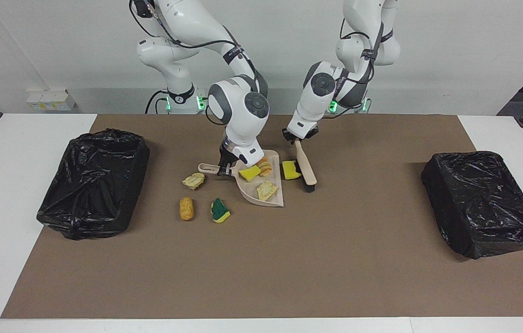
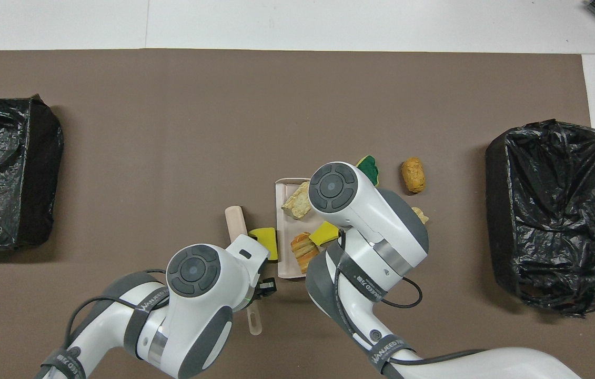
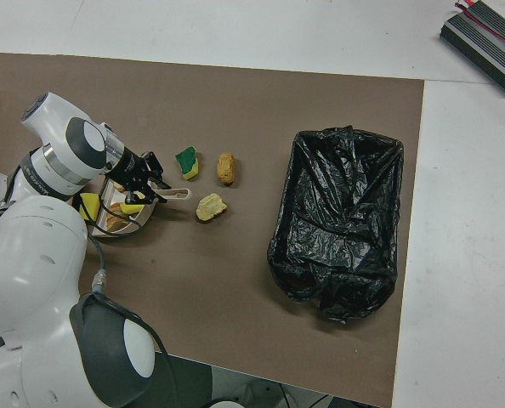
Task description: Sweep and dump trash in bin
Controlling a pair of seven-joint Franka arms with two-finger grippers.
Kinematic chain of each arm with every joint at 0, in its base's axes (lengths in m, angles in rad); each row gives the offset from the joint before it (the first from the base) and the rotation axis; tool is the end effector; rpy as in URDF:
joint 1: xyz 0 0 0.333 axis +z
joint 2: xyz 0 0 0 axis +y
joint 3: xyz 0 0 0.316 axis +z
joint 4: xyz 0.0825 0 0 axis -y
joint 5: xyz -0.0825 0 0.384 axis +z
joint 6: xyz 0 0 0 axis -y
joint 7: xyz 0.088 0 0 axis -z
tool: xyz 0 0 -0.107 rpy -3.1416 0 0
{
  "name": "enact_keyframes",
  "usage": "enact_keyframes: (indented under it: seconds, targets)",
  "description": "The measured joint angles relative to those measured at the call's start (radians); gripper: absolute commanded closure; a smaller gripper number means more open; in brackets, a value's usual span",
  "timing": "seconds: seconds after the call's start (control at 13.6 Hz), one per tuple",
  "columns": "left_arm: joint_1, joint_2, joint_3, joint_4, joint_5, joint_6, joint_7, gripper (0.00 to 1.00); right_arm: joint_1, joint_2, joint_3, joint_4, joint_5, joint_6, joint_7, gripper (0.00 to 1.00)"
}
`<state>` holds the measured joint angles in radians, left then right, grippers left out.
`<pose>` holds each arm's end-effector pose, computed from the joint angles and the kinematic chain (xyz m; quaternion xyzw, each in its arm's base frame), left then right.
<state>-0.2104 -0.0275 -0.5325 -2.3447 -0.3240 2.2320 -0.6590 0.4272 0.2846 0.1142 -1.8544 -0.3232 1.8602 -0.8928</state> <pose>0.3554 -0.3395 0.3360 0.9903 0.0635 -0.1077 0.0607 0.5227 0.2817 0.3526 0.6947 0.6943 -0.1562 0.1047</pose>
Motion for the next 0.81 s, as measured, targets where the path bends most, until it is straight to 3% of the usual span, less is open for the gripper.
enact_keyframes:
  seconds: [0.37,0.81]
  targets:
    - [-0.007,0.057,-0.087,0.109,-0.028,0.016,-0.052,1.0,0.0,-0.001,0.0,-0.001,0.0,-0.009,0.0,1.0]
    - [-0.012,0.065,-0.134,0.129,-0.028,-0.014,-0.113,1.0,-0.003,-0.001,-0.001,-0.003,0.0,-0.011,0.0,1.0]
